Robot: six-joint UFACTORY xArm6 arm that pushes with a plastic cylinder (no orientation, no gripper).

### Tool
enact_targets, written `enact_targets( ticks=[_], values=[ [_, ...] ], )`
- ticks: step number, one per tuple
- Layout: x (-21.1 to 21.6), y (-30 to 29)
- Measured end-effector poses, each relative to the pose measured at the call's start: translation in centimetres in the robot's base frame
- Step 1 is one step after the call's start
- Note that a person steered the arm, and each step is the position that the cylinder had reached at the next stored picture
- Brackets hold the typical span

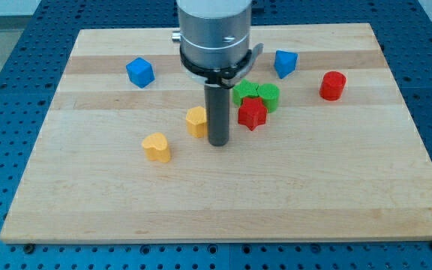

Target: Push the heart slightly down

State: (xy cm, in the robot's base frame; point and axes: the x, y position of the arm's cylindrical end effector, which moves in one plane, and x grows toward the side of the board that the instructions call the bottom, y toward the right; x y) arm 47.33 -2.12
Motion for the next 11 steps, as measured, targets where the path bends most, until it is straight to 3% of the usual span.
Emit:
enact_targets(
  ticks=[2, 3, 6, 8, 9, 11],
  values=[
    [-0.9, -7.9],
    [-3.5, -8.6],
    [-0.2, -8.3],
    [4.9, -2.7],
    [5.1, 1.4],
    [-1.2, 4.6]
  ],
)
